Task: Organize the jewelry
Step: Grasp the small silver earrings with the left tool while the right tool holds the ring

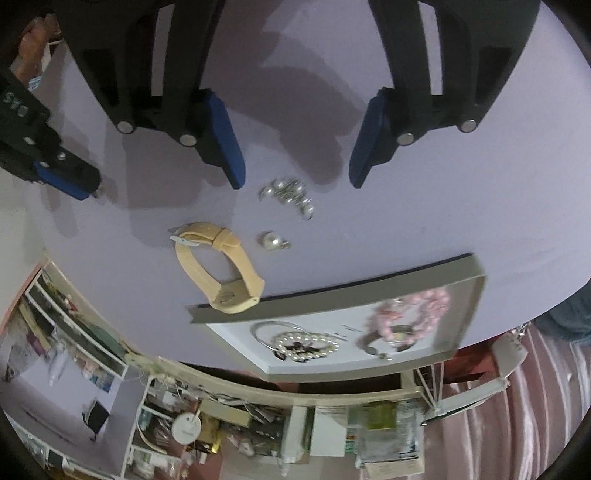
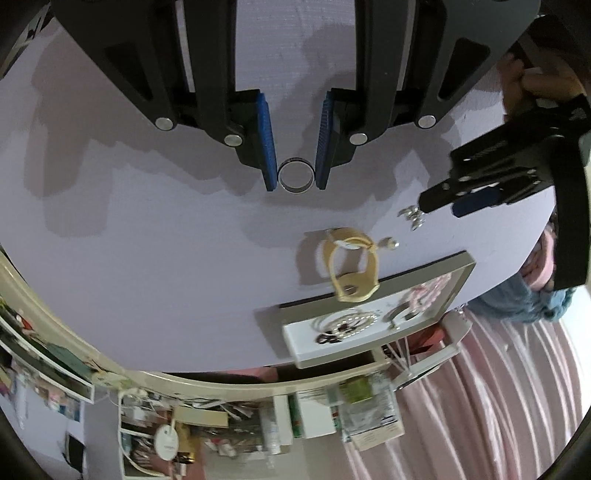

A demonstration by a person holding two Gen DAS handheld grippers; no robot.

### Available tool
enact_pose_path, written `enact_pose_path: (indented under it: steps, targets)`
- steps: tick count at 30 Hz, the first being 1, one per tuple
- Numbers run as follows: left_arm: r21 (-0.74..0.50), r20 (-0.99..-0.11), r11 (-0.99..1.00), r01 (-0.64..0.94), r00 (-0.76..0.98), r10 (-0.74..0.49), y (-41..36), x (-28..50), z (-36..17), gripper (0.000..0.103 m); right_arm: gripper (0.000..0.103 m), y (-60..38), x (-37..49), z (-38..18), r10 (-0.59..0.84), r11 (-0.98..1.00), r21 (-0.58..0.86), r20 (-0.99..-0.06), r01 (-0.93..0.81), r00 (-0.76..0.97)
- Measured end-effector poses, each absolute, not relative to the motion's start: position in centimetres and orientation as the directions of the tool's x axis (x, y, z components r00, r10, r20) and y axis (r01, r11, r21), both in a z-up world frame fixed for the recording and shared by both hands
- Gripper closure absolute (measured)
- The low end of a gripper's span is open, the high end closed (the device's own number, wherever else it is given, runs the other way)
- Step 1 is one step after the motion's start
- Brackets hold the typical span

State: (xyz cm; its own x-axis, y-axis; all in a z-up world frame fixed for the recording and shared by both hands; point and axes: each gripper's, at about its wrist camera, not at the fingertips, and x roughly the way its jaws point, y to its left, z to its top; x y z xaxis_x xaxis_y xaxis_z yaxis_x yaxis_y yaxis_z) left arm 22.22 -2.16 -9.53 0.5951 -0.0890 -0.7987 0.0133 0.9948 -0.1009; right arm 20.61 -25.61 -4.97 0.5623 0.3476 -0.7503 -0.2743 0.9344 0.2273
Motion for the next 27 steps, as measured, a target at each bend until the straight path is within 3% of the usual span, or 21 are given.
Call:
enact_pose_path:
  steps: [5, 7, 8, 10, 15, 27]
  targets:
    - [-0.075, -0.801, 0.997, 0.028, 0.594, -0.077, -3.2, 23.4, -10.1, 0.057, 0.081, -26.2, 21.0, -4.9, 0.351, 0.934, 0.241, -0.751, -0.263, 0.560]
    - [-0.056, -0.797, 0.998, 0.034, 0.600, -0.065, -3.6, 23.5, -10.2, 0.069, 0.081, -26.3, 20.9, -4.8, 0.354, 0.933, 0.243, -0.749, -0.266, 0.559]
    - [-0.043, -0.795, 0.998, 0.039, 0.604, -0.058, -3.8, 23.5, -10.3, 0.085, 0.081, -26.3, 20.9, -4.7, 0.357, 0.932, 0.244, -0.749, -0.268, 0.559]
    - [-0.063, -0.795, 0.997, 0.047, 0.601, -0.078, -3.5, 23.4, -10.2, 0.095, 0.081, -26.1, 20.9, -4.5, 0.361, 0.930, 0.246, -0.746, -0.272, 0.559]
    - [-0.112, -0.794, 0.994, 0.016, 0.600, -0.099, -1.6, 22.1, -9.2, 0.096, 0.081, -25.5, 20.9, -3.0, 0.393, 0.917, 0.258, -0.717, -0.305, 0.576]
    - [-0.150, -0.643, 0.984, -0.101, 0.765, -0.019, 5.4, 17.2, 1.4, 0.096, 0.081, -22.7, 21.3, 2.5, 0.497, 0.865, 0.283, -0.594, -0.414, 0.633]
